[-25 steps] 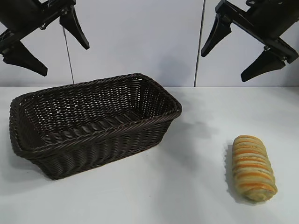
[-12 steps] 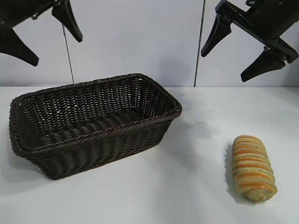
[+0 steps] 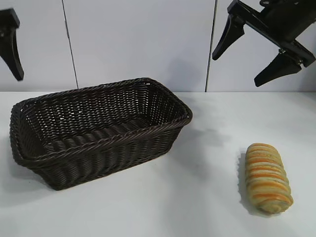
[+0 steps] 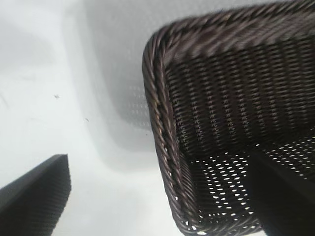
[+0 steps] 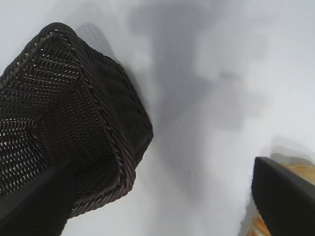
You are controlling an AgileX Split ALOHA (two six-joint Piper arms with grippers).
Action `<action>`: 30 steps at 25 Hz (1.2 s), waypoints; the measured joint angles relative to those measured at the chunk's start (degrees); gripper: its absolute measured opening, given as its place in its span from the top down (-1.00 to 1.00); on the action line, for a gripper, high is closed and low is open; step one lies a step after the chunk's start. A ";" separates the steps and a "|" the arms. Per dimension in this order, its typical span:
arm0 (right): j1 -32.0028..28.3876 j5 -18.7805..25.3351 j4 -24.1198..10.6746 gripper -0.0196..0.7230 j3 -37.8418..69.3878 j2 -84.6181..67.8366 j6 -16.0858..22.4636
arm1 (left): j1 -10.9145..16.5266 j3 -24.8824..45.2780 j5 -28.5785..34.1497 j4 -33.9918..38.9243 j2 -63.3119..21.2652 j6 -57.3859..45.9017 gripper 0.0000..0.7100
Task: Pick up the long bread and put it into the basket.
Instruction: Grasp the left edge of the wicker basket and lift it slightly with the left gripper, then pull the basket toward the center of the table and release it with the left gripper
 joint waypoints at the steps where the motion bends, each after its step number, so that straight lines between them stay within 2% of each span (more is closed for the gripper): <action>1: 0.00 0.15 0.00 -0.92 0.00 0.00 0.00 | 0.00 0.00 -0.15 0.00 1.13 0.06 -0.95; 10: 0.00 1.18 0.00 -0.92 0.00 0.00 0.00 | 0.00 0.00 -3.71 -0.85 9.97 1.87 -0.95; 14: 0.00 1.35 0.00 -0.92 0.00 0.00 0.00 | 0.00 0.00 -4.63 -1.53 10.95 2.62 -0.92; 16: 0.00 1.35 0.00 -0.92 0.00 0.00 0.00 | 0.00 0.00 -4.84 -1.52 10.95 2.62 -0.63; 19: 0.00 1.35 0.00 -0.92 0.00 0.00 0.00 | 0.00 0.00 -5.36 -1.54 10.95 2.64 0.19; 21: 0.00 1.35 0.00 -0.92 0.00 0.00 0.00 | 0.00 0.00 -5.83 -1.76 10.95 2.69 0.58; 22: 0.00 1.35 0.00 -0.92 0.00 0.00 0.00 | 0.00 0.00 -6.23 -2.36 10.95 2.43 0.68; 27: 0.00 1.35 0.00 -0.92 0.00 0.00 0.00 | 0.00 0.00 -7.05 -2.91 10.95 3.17 0.71; 30: 0.00 1.40 0.00 -0.92 0.00 0.00 0.00 | 0.72 -1.87 -4.28 -4.14 10.95 6.72 0.71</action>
